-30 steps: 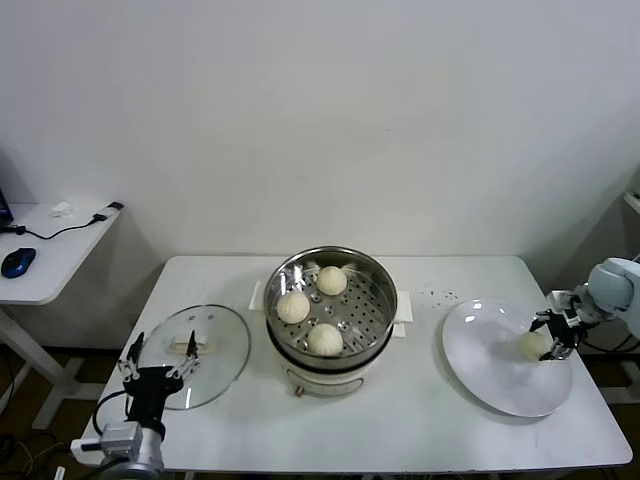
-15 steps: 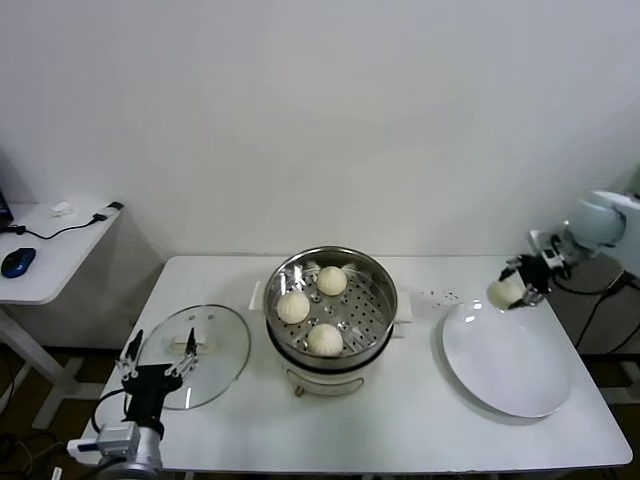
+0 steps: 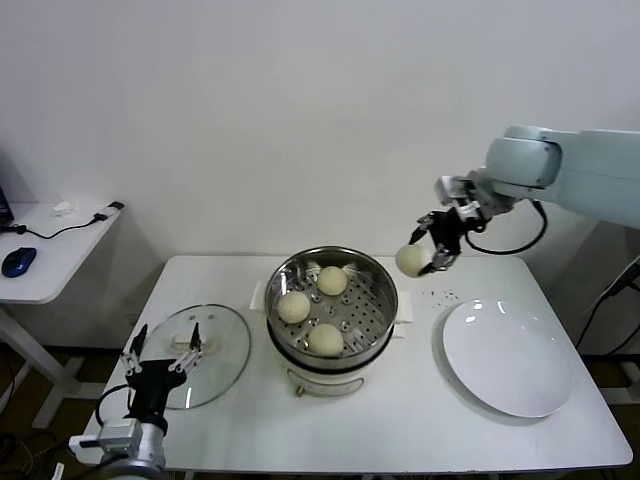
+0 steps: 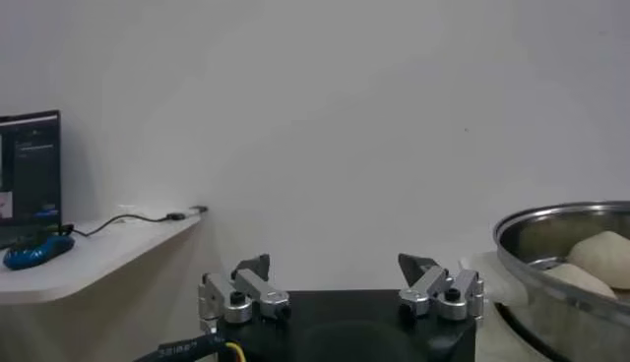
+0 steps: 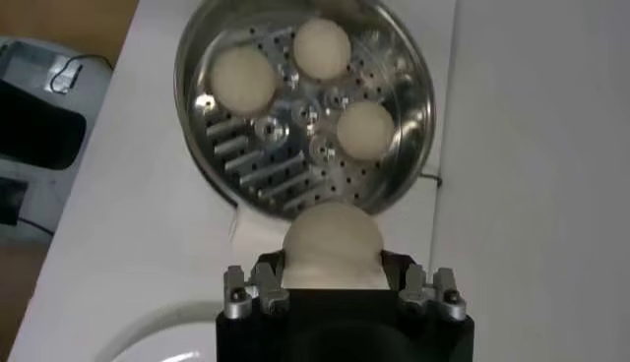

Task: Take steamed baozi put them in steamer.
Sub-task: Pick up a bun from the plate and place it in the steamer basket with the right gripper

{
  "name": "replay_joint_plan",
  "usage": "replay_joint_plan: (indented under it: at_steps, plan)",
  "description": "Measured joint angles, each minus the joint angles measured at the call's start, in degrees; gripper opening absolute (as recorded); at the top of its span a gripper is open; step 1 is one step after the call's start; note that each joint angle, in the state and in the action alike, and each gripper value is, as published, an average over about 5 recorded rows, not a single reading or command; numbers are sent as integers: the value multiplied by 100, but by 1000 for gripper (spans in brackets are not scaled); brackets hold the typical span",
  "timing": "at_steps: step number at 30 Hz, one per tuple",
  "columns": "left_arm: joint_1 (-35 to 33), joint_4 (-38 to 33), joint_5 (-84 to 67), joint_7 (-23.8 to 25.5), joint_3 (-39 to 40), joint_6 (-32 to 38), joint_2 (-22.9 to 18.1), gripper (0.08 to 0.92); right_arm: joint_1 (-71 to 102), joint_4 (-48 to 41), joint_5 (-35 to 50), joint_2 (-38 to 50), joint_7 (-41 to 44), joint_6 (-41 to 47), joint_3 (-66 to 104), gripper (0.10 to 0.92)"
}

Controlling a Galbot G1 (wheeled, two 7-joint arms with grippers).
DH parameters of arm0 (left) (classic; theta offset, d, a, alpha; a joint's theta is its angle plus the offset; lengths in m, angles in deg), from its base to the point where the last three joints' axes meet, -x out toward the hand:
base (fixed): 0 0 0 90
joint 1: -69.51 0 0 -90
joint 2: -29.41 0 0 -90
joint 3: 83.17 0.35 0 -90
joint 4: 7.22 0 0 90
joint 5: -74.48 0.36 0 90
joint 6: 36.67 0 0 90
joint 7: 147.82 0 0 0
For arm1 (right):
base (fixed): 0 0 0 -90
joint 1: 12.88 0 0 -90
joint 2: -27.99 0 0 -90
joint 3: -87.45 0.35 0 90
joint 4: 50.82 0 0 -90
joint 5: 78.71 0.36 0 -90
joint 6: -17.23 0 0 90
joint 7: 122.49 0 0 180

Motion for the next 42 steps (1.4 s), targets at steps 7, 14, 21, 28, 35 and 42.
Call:
replay_joint_plan:
  at_steps: [7,14,21,28,35,42]
  plan:
    - [47,45,-17,1,2,5,7,823,272,184,350,-464,-542,502,17,662]
    - [92,109,-16,9,-12,0,27,823,811,114,457,-765,-934,837,128,662]
    - [139,176,-24,12,-46,-8,37,823,1328,-105,467,-1009,-1181,1008,278,662]
    - [199,238,-44,22,-73,-29,41,823,1708,-357,457,-1167,-1280,1080,374,662]
    - [247,299,-61,29,-88,-43,46,823,1893,-472,417,-1186,-1313,1090,420,716]
    - [251,304,-62,34,-89,-51,51,823,1849,-526,399,-1094,-1135,928,494,820]
